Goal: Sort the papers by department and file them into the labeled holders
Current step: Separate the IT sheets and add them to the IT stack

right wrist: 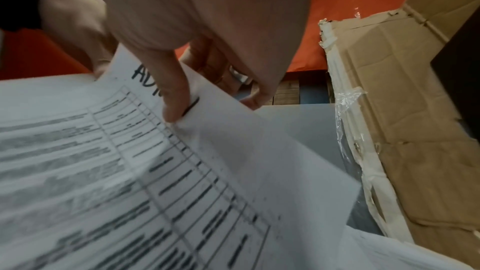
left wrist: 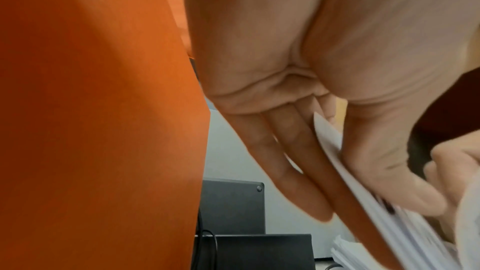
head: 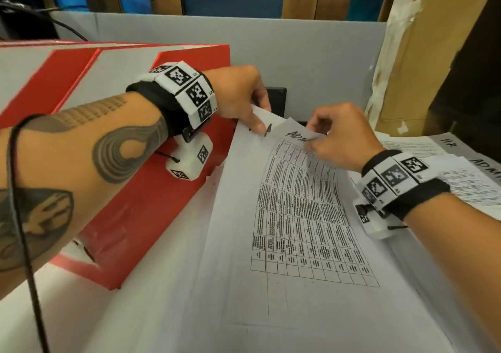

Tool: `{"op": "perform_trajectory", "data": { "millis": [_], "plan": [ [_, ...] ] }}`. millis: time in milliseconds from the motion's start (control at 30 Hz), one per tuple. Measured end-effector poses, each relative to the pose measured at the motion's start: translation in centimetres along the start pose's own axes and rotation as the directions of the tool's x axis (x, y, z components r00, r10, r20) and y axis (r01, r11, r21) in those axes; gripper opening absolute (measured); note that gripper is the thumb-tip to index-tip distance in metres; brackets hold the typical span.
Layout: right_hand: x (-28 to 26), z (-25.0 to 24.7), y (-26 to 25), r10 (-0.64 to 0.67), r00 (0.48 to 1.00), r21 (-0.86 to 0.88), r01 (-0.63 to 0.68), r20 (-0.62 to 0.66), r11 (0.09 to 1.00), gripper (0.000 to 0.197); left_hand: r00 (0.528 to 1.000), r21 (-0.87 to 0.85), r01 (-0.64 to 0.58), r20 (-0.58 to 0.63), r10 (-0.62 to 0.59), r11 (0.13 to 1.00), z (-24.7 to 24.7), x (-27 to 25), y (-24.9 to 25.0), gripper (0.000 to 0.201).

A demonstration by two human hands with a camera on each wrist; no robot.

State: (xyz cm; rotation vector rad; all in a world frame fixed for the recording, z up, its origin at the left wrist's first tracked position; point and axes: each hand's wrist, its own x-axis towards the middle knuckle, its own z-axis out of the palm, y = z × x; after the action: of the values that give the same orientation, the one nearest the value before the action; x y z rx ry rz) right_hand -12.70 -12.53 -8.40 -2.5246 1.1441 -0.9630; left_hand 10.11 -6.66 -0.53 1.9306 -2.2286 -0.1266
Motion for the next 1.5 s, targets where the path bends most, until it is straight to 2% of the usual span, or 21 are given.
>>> {"op": "perform_trajectory", "data": {
  "millis": [167, 233, 267, 433, 500, 633, 867, 900, 967, 1067, 1100, 1133, 1200, 1233, 1333, 1433, 1500],
  "plan": [
    [-0.3, -0.8, 0.7, 0.041, 0.986, -0.059, -0.032, 0.160, 0.998, 0.033, 0.999, -0.041, 0.005, -0.043, -0.007, 0.999, -0.6, -0.5, -0.1, 0.021],
    [-0.5, -1.0, 0.5, 0.040, 0.977, -0.038, -0.032, 0.212, 0.999, 0.025, 0.998, -0.044, 0.020, -0.065, -0.023, 0.999, -0.8, -0.5, 0.1, 0.019],
    [-0.7, -1.1, 0.3, 0.038, 0.973, -0.024, -0.034, 0.227, 0.999, 0.020, 0.997, -0.051, 0.026, -0.066, -0.030, 0.998, -0.9, -0.6, 0.1, 0.019],
    [-0.4, -0.3, 0.2, 0.027, 0.970, 0.024, -0.034, 0.240, 0.999, 0.028, 0.998, -0.098, 0.036, -0.057, -0.041, 0.995, -1.2, -1.0, 0.1, 0.022],
    [0.0, 0.1, 0.3, 0.018, 0.954, 0.025, -0.027, 0.299, 0.999, 0.028, 0.999, -0.103, 0.028, -0.035, -0.032, 0.994, -1.1, -1.1, 0.1, 0.023],
    [0.7, 0.7, 0.5, 0.076, 0.916, -0.015, -0.076, 0.393, 0.997, 0.014, 0.999, -0.096, 0.029, -0.029, -0.032, 0.995, -0.6, -1.1, 0.1, 0.029],
    [1.4, 1.9, 0.7, 0.077, 0.885, -0.022, -0.075, 0.459, 0.997, 0.023, 0.997, -0.072, 0.074, -0.026, -0.076, 0.995, -0.5, -1.1, 0.2, 0.036],
    [1.6, 2.1, 0.8, 0.089, 0.880, -0.047, -0.076, 0.467, 0.996, 0.019, 0.996, -0.064, 0.087, -0.024, -0.088, 0.994, -0.5, -1.0, 0.2, 0.036],
    [1.7, 2.3, 0.8, 0.118, 0.846, -0.111, -0.070, 0.519, 0.991, 0.012, 0.993, -0.036, 0.110, -0.025, -0.111, 0.993, -0.4, -1.0, 0.1, 0.035],
    [1.7, 2.6, 0.6, 0.191, 0.765, -0.198, -0.084, 0.615, 0.977, 0.014, 0.989, 0.013, 0.145, -0.031, -0.144, 0.989, -0.3, -0.6, -0.2, 0.035],
    [1.8, 2.8, 0.5, 0.210, 0.745, -0.216, -0.091, 0.633, 0.972, 0.021, 0.987, 0.025, 0.161, -0.027, -0.161, 0.987, -0.3, -0.5, -0.3, 0.035],
    [1.9, 3.0, 0.6, 0.225, 0.744, -0.227, -0.100, 0.629, 0.969, 0.032, 0.984, 0.037, 0.179, -0.025, -0.178, 0.983, -0.2, -0.3, -0.5, 0.036],
    [2.2, 3.3, 0.2, 0.238, 0.777, -0.252, -0.106, 0.583, 0.962, 0.053, 0.977, 0.060, 0.211, -0.034, -0.209, 0.976, -0.1, 0.0, -0.8, 0.036],
    [2.2, 3.3, 0.0, 0.225, 0.796, -0.253, -0.094, 0.561, 0.963, 0.055, 0.974, 0.064, 0.225, -0.046, -0.222, 0.972, -0.1, 0.1, -1.0, 0.035],
    [2.5, 3.4, 0.2, 0.152, 0.860, -0.186, -0.068, 0.488, 0.980, 0.034, 0.968, 0.069, 0.241, -0.087, -0.234, 0.968, 0.0, 0.4, -1.4, 0.029],
    [2.7, 2.4, 0.4, 0.111, 0.899, -0.098, -0.076, 0.424, 0.992, 0.038, 0.967, 0.055, 0.240, -0.102, -0.234, 0.969, 0.0, 0.6, -1.5, 0.026],
    [2.7, 1.3, 0.5, 0.098, 0.909, -0.055, -0.083, 0.405, 0.995, 0.032, 0.966, 0.032, 0.248, -0.083, -0.245, 0.968, -0.2, 0.3, -1.3, 0.032]
  ]
}}
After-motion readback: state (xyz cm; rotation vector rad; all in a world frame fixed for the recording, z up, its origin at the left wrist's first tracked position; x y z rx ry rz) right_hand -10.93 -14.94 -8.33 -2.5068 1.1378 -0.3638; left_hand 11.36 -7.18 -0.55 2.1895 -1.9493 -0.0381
